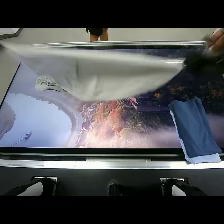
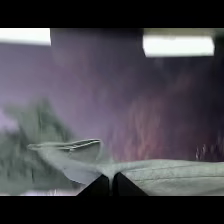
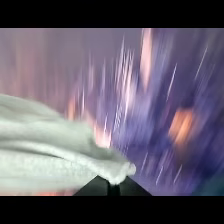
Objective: Fold the shirts.
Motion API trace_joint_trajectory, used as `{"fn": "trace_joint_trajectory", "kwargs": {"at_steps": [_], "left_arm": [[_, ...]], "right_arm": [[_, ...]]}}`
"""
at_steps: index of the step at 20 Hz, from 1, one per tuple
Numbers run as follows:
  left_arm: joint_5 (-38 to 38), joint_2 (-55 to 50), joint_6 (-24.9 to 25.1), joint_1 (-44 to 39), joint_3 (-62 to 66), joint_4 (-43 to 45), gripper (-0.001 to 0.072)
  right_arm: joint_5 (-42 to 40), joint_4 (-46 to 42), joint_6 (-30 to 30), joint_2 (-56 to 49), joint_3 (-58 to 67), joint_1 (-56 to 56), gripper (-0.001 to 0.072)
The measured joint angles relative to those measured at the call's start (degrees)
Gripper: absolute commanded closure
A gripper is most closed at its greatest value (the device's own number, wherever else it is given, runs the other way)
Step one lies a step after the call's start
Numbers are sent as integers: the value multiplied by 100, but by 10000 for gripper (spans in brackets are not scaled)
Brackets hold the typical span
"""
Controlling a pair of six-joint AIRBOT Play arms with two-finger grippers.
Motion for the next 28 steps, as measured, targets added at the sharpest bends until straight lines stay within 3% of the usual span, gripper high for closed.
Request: {"fn": "trace_joint_trajectory", "kwargs": {"at_steps": [3, 7, 15, 19, 23, 28], "left_arm": [[741, 1012, -299, -66, 619, 24, 676], [1475, 2133, -619, -90, 398, 116, 676], [1805, 2415, -634, -107, 358, 160, 676], [1169, 1683, -490, -111, 295, 177, 676], [44, 343, -369, -116, -525, 273, 676], [136, -1311, -140, -122, -2114, 354, 675]], "right_arm": [[-533, -745, 238, 903, 925, 0, 658], [-730, -1228, 385, 1727, 1360, -2, 658], [-306, -1469, 684, 2011, 1513, -2, 658], [437, -1403, 820, 1143, 1515, 2, 659], [1773, -1126, 820, -680, 1340, 98, 660], [1779, -1150, 931, -3008, 994, 529, 658]]}}
